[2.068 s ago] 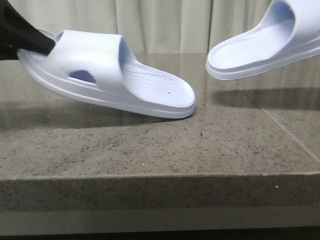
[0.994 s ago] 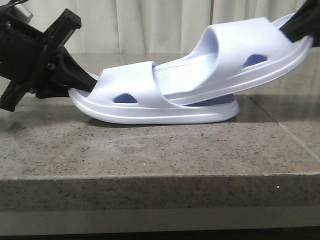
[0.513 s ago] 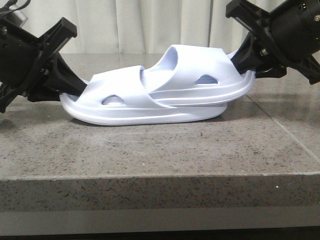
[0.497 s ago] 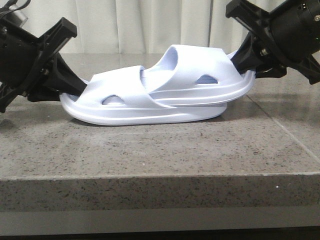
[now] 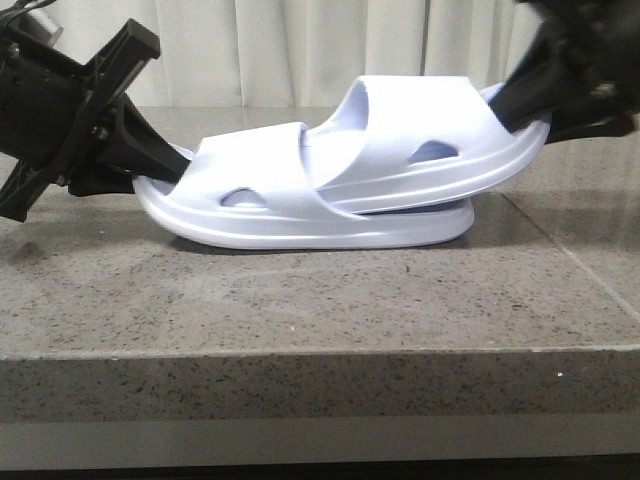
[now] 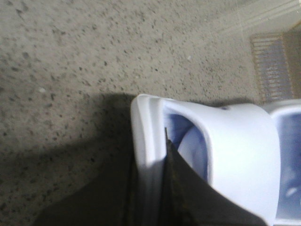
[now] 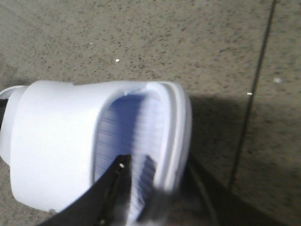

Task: Insert blue slippers together front up
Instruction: 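Open the right gripper and withdraw it from the nested slippers, then lower the nested slippers, open the left gripper and withdraw it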

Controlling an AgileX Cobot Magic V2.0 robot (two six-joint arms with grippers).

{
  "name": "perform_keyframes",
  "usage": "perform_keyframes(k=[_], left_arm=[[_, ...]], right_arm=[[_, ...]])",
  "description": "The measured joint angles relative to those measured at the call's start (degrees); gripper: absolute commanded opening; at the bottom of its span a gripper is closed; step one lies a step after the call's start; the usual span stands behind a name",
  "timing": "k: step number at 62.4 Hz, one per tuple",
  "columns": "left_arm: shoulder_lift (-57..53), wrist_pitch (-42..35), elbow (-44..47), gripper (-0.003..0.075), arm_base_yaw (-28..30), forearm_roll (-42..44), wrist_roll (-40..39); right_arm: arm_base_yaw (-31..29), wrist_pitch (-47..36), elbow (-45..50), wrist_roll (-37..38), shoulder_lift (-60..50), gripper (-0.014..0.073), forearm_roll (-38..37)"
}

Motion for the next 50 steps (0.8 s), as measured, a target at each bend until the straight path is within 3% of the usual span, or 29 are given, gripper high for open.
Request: perform_keyframes(k=[19,50], left_arm=[[0.33,-0.39,0.0,-0.002,0.0,-1.73,0.0],[3.72,-2.76,-4.51,-0.002,-0.08,0.16,1.5]], right_arm=[[-17.18,6.19,0.12,-0.26,-4.58,0.0418,-2.91],[-17.67,8.07,0.12,-0.41,-4.58,0.0418,-3.03]])
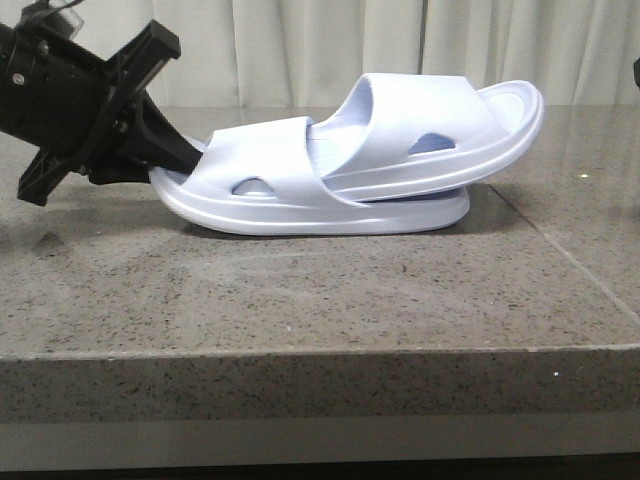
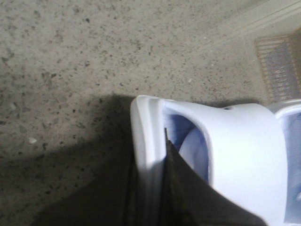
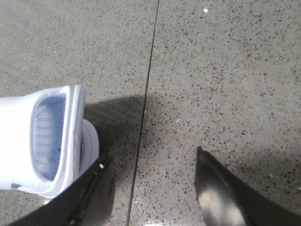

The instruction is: Insert blue slippers together front up

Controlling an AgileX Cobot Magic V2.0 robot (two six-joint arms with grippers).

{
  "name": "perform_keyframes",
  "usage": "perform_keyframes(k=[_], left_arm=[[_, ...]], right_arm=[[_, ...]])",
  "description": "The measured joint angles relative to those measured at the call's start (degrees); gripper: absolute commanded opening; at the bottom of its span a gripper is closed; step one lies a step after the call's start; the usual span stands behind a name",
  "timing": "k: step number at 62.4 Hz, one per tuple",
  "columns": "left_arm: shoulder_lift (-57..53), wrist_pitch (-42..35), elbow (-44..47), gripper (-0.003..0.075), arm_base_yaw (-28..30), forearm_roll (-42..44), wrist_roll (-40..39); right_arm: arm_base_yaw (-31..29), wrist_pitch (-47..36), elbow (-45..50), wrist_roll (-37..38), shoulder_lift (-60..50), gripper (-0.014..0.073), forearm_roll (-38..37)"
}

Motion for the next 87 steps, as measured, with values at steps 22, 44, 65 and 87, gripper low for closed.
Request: perform_keyframes(k=[22,44,65,87], left_arm=[[0.46,-0.15,-0.09,0.0121,0.0,0.36,0.0],[-0.74,-2.09,-0.22,0.0359,2.01,4.59,0.21],[-12.13,0.12,-0.22,0.0358,10.1,32.29,-12.29],[-34.36,13.02,0.03,0.0358,10.58,78.57,-45.24]], right_arm=[[0.0,0.6,0.0,-0.04,0.0,0.0418,0.0],[0.0,0.97,0.0,-0.04,0.0,0.0418,0.0],[6.83,1.98,0.0,1.52,-2.71,0.0416,-6.44],[14.57,5.71,0.0,22.97,-18.13,0.0416,-32.69]])
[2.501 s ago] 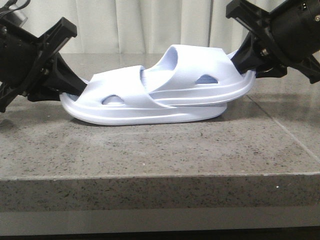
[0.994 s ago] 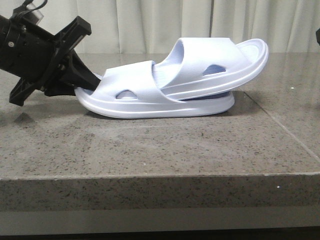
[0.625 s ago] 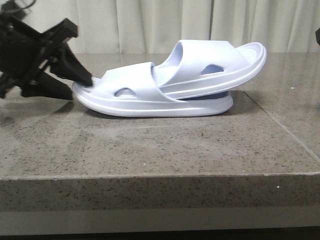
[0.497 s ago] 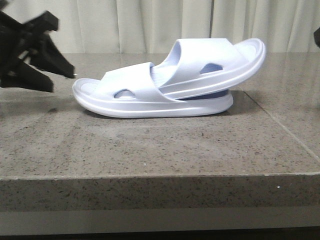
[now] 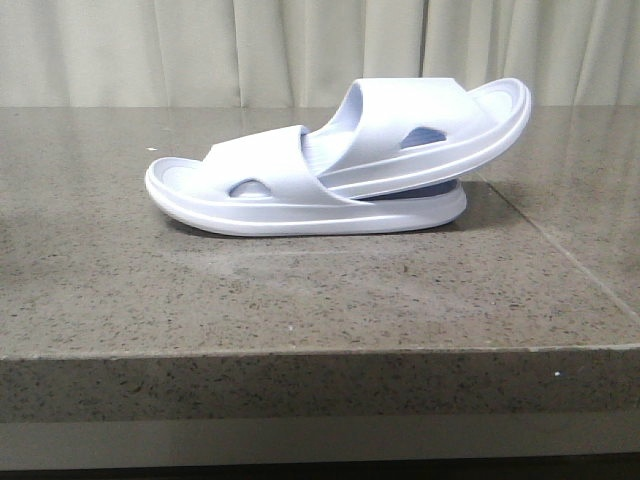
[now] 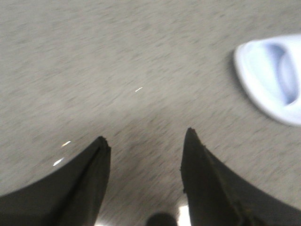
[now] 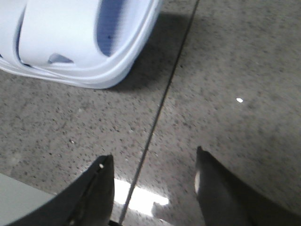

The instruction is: Insert blue slippers together front up

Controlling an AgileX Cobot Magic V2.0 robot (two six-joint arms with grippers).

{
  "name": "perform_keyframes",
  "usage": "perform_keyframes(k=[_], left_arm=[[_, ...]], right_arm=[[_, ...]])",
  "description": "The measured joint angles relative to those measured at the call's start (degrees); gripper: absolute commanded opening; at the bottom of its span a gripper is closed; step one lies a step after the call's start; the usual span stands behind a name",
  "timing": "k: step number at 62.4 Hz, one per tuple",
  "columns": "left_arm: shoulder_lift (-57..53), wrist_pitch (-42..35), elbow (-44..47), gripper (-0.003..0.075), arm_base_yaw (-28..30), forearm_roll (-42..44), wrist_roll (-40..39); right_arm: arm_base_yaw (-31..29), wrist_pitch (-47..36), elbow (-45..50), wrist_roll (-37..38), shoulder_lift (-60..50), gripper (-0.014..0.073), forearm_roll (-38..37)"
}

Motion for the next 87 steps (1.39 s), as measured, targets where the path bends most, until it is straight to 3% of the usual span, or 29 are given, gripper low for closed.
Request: perform_keyframes(k=[7,19,30,46,52,61,70,77,87], left_arm=[[-6.53,2.86,0.66,0.0358,0.0,7.34,-5.15],[-15.23,4.95,3.2,0.0357,0.0,9.74,-7.32],[-20.49,6.18,5.91,0.0354,0.0,10.15,-7.66],[-22.78,6.32,8.24,0.0326,0.0,10.15,-7.66],[-22.78,5.79,8.33,0.0249,0.0,10.15,-7.66],[-22.78,3.69,8.33,0.0098,0.0,8.63,-7.66],[-22.78,1.62,8.33,-0.0016,0.0,7.52,-7.66],[-22.78,0.36,8.33,-0.002,0.0,7.18,-7.66],[-22.78,-0.14,8.33,-0.002,0.0,7.18,-7.66]], right_arm=[[0.0,2.63,0.0,8.26,-6.08,0.0416,-9.42],[3.05,8.54,0.0,16.61,-15.06,0.0416,-19.96],[6.63,12.23,0.0,17.97,-21.37,0.0416,-21.76],[6.88,12.95,0.3,18.31,-28.69,0.0409,-21.85],[6.88,12.95,0.33,18.31,-29.36,0.0329,-21.85],[6.88,12.85,1.55,18.34,-29.36,0.0116,-21.85],[6.88,12.21,3.41,18.43,-29.36,-0.0039,-21.75],[6.88,11.58,4.94,18.43,-29.36,-0.0122,-21.52],[6.88,10.46,5.79,18.43,-29.36,-0.0118,-21.45]])
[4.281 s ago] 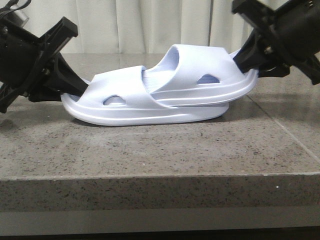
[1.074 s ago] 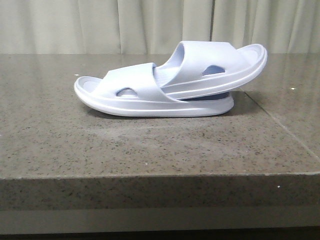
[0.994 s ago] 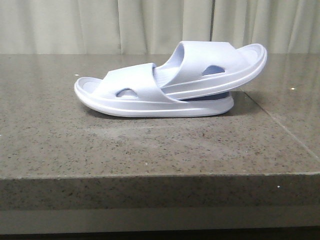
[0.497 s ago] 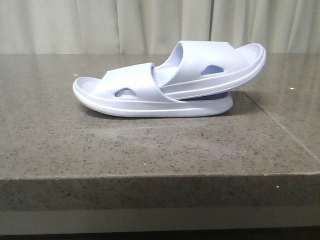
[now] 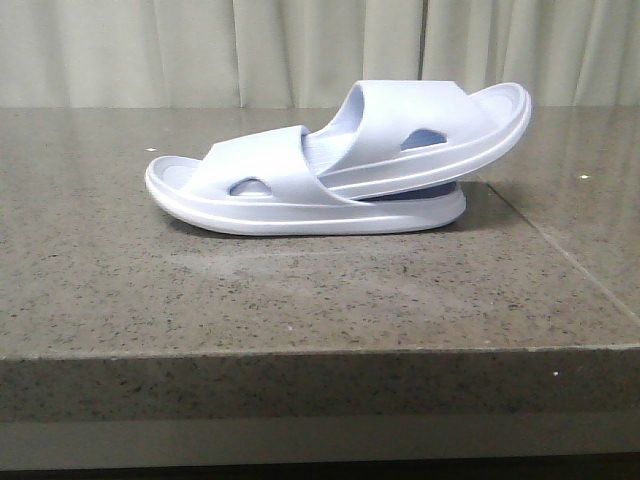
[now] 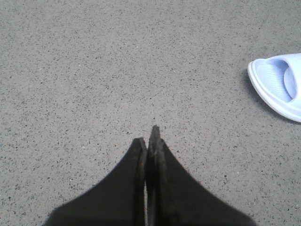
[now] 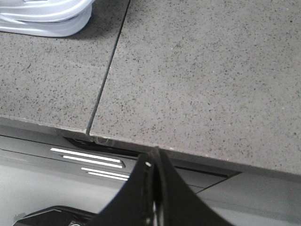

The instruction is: Insert blue slippers together front up

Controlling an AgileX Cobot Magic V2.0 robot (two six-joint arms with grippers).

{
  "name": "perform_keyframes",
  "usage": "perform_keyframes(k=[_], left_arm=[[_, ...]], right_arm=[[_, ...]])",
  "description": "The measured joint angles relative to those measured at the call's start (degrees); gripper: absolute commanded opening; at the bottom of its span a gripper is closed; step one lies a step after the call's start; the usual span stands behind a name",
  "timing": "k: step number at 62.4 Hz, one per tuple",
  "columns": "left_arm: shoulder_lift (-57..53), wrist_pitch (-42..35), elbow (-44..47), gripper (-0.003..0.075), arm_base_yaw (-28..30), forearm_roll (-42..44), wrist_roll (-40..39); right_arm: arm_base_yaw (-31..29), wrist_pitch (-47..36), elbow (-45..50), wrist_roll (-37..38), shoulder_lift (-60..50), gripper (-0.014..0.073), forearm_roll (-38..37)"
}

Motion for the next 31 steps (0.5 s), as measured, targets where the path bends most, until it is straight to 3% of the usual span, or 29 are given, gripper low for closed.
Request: perform_keyframes(k=[31], left_arm=[[0.0,-0.22,0.0,-0.002,0.0,-0.13,-0.09]], right_arm=[[0.0,-1.05,0.0,0.11,0.0,-0.0118,0.05]])
